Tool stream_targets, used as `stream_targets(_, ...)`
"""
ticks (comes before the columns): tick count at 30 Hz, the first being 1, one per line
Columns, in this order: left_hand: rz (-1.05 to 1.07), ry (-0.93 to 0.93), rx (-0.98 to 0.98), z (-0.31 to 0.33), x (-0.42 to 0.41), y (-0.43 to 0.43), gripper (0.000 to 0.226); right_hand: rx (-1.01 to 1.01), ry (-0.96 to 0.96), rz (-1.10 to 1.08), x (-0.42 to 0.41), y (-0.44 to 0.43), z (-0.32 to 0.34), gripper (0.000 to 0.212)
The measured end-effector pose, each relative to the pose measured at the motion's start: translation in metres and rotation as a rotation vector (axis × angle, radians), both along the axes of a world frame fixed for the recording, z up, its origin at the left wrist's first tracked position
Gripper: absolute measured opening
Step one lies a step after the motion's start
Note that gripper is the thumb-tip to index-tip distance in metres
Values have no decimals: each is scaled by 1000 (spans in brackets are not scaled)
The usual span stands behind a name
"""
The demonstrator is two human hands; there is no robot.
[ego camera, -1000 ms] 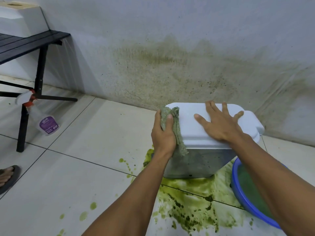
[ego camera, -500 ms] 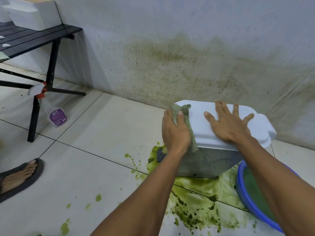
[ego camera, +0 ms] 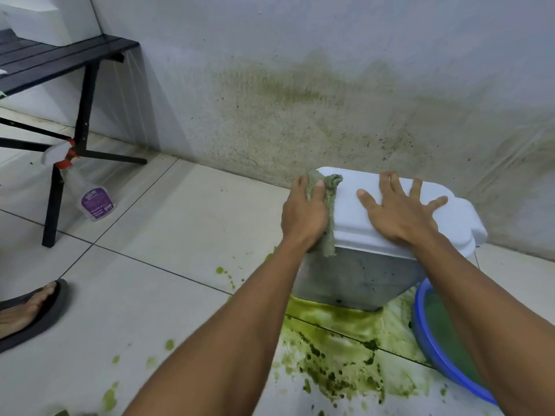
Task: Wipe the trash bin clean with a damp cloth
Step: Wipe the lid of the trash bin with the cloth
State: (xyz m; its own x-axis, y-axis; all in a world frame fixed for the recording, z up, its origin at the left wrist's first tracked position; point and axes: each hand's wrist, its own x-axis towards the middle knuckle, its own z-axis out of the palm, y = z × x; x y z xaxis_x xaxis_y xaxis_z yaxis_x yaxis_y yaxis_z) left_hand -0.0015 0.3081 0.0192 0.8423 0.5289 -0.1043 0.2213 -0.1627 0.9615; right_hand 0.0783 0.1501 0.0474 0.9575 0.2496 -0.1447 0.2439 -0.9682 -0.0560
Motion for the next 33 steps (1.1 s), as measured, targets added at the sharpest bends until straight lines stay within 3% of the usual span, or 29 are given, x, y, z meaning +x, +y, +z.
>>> stream_targets(3,-188,-28,-137,-4,20,33,55,1,7,-10,1,1,1,82)
stream_targets(7,-137,-85,-264,-9,21,35,51,4,3,-11,0,1,0,81)
stream_targets(10,-29,-110,-134,-12,-3,11,53,10,-4,-18,0,3,0,80)
stream_targets(13,236,-204,13,-21,-43,-49,55,16,-6,-23,2,3,-1,81)
stream_targets(18,350,-291,0,-29,-52,-128,63,30,-2,-13,2,1,-1,82)
stream_targets(23,379,-298,-15,-26,-37,-104,62,-6,11,56,6,-7,14,94)
stream_targets(28,289,-63,-108,-6,-8,-31,53,-120,-187,125,3,-15,23,112)
stream_targets(33,352,-133,3,-8,-22,-56,56,105,-73,13,-3,-10,8,90)
